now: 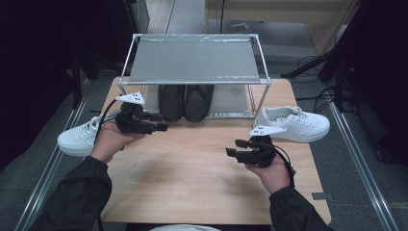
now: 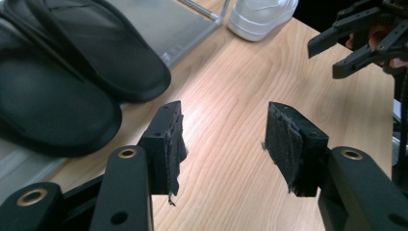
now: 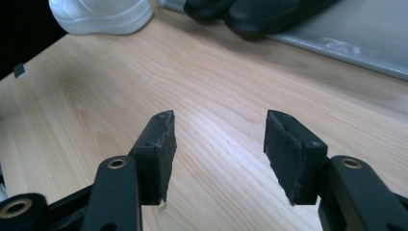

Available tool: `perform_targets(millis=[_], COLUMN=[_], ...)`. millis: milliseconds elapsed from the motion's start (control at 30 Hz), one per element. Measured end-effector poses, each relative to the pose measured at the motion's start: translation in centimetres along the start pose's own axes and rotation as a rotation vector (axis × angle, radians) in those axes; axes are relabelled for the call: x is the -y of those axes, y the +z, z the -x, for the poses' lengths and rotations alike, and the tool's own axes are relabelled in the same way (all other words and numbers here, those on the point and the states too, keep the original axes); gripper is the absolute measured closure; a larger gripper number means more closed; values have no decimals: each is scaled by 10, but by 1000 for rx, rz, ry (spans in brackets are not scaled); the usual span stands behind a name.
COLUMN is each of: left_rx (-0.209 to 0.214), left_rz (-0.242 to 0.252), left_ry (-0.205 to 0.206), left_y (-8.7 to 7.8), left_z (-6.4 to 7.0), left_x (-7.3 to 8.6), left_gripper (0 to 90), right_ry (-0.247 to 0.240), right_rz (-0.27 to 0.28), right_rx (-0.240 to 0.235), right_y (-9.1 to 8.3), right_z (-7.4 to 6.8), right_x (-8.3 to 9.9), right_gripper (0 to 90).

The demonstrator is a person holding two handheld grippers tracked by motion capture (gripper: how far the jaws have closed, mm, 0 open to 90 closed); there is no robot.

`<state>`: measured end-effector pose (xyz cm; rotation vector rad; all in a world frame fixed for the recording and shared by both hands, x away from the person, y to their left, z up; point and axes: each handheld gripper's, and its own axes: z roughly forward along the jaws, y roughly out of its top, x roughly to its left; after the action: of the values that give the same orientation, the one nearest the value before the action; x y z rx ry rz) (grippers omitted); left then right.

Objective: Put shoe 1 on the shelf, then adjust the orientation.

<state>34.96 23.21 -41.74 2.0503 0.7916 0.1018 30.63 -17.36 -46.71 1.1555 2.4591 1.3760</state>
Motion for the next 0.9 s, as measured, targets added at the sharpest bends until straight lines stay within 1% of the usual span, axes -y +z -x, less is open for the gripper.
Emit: perform_targets(millis=[100, 133, 167, 200, 233, 267, 300, 333, 367, 400, 533, 567, 600, 633, 667, 700, 733, 867, 900], left_rx=[-25, -25, -24, -24, -19, -19, -21, -21, -46, -46, -61, -64, -64, -72, -70, -70, -64, -89, -104], left_rz=[-1, -1, -15, -15, -26, -26, -44, -44, -53, -53, -36, -25, -25, -19, -12, -12, -15, 15, 18], left_ry=[-19, -19, -32, -32, -45, -45, -63, -63, -83, -83, -124, -137, -137, -142, -159, -159, -164, -166, -167], left_y=[2, 2, 3, 3, 3, 3, 2, 2, -2, -2, -13, -20, -20, -23, -29, -29, -33, -50, -55], left_z=[-2, -2, -4, -4, -7, -7, -10, -10, -14, -14, -23, -27, -27, -28, -32, -32, -34, -38, -40], left_x=[12, 12, 16, 16, 20, 20, 24, 24, 28, 28, 35, 39, 39, 41, 45, 45, 46, 49, 51], left_gripper=[503, 509, 510, 510, 511, 513, 513, 521, 555, 564, 578, 584, 585, 589, 588, 590, 590, 599, 599], right_ry=[22, 32, 39, 39, 41, 41, 29, 29, 19, 19, 11, -5, -9, -11, -16, -16, -15, -29, -37], right_rz=[6, 10, 13, 13, 14, 14, 15, 15, 10, 10, 0, -4, -5, -7, -9, -9, -11, -17, -19], right_rx=[-2, -10, -15, -15, -15, -15, -19, -19, -14, -14, -18, -19, -22, -21, -21, -21, -23, -26, -29], right_y=[-4, -4, -5, -5, -5, -5, -5, -5, -4, -4, 0, 4, 5, 7, 8, 8, 9, 14, 15], right_z=[6, 7, 8, 8, 8, 8, 8, 8, 8, 8, 9, 9, 9, 9, 10, 10, 10, 8, 8], right_x=[4, 4, 4, 4, 4, 4, 4, 4, 4, 4, 2, 1, 0, -1, -2, -2, -2, -6, -7], right_gripper=[471, 472, 474, 474, 477, 477, 477, 477, 477, 477, 474, 470, 470, 469, 469, 469, 470, 469, 469])
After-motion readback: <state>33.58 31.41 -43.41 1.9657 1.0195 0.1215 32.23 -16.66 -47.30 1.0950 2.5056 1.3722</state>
